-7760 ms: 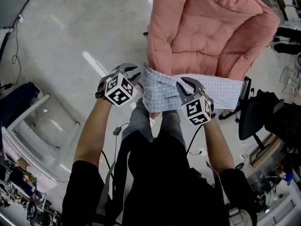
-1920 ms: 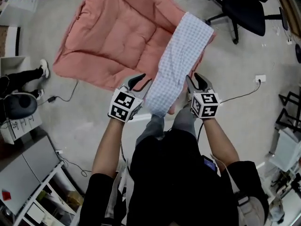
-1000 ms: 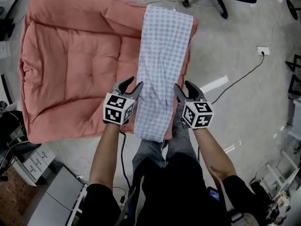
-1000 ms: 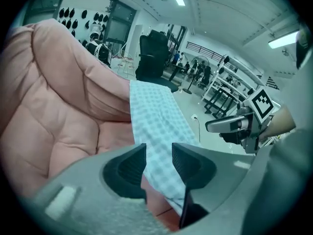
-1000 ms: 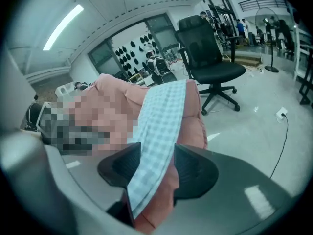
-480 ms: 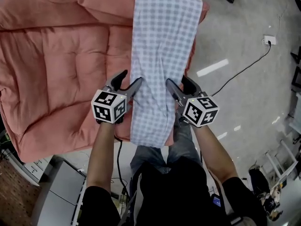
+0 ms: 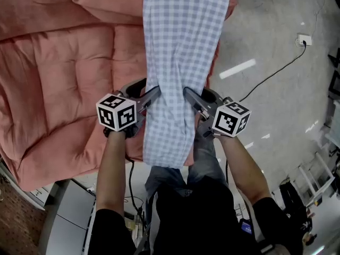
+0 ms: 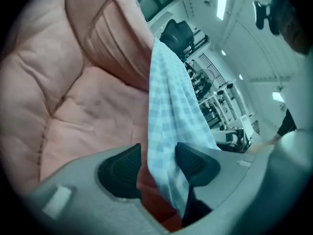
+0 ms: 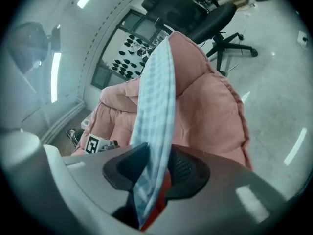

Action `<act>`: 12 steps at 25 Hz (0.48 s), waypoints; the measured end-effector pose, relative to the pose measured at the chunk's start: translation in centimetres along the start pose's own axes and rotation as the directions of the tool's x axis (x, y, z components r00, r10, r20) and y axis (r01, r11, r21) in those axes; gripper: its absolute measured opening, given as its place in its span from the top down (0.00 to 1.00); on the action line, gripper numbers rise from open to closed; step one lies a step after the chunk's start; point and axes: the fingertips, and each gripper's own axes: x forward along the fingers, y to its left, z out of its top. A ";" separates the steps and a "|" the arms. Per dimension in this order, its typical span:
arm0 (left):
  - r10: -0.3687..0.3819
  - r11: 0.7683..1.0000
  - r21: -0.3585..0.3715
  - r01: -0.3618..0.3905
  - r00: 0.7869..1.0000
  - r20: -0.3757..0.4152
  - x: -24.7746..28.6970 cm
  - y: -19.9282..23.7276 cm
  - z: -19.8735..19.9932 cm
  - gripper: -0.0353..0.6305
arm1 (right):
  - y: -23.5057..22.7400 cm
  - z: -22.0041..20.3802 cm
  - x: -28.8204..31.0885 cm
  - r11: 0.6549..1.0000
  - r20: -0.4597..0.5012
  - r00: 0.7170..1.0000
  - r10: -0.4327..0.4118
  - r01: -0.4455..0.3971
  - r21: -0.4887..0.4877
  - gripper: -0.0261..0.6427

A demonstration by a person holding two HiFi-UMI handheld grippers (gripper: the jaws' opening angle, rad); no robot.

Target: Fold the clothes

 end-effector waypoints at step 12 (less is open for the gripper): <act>-0.172 0.981 -0.091 0.171 0.985 0.001 1.0 -2.1 -0.8 0.65 | 0.4 -0.2 -1.7 0.997 -0.010 0.997 0.078 -0.078 0.000 0.88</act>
